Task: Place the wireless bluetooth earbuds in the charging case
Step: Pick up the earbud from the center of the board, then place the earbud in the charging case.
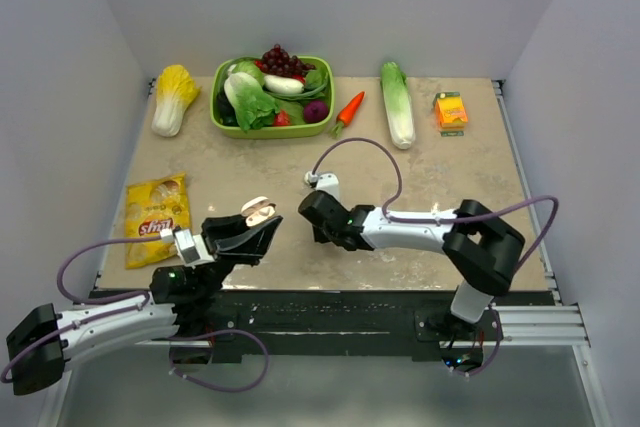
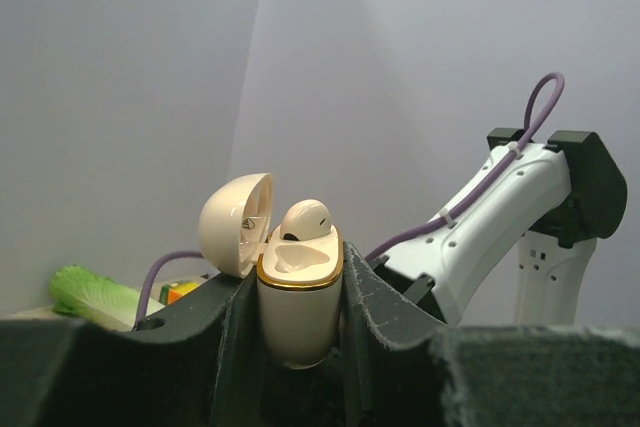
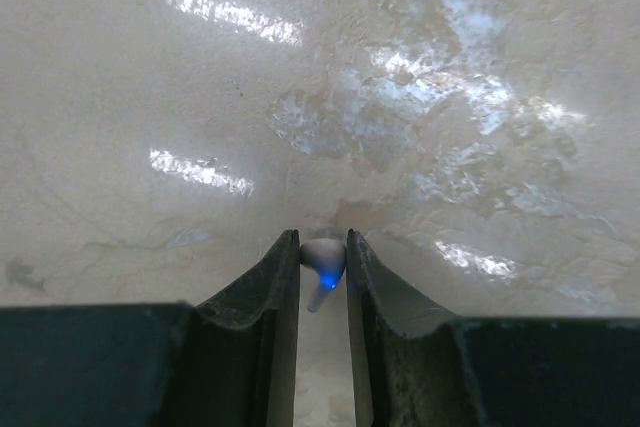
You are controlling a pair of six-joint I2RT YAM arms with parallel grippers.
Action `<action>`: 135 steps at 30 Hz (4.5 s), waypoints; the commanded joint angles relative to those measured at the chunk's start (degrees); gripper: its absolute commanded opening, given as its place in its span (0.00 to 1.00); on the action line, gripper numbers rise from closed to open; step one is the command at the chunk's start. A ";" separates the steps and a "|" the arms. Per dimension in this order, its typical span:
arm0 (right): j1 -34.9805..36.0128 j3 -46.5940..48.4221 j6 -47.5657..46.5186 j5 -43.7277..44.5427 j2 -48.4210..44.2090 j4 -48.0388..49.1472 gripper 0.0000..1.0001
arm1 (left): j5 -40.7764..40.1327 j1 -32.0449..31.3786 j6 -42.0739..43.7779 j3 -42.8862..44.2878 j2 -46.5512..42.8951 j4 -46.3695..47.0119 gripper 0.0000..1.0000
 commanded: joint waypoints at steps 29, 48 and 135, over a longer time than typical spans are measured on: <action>0.55 -2.62 -28.67 -4.03 -55.65 8.63 0.00 | 12.14 4.31 12.19 11.51 33.51 34.24 0.00; 1.07 0.82 -31.31 -14.25 -49.41 15.83 0.00 | 13.31 7.49 3.67 20.74 38.43 34.16 0.00; 4.24 7.32 -45.46 -10.55 -44.66 16.89 0.00 | 10.41 7.58 4.81 31.38 34.57 1.73 0.00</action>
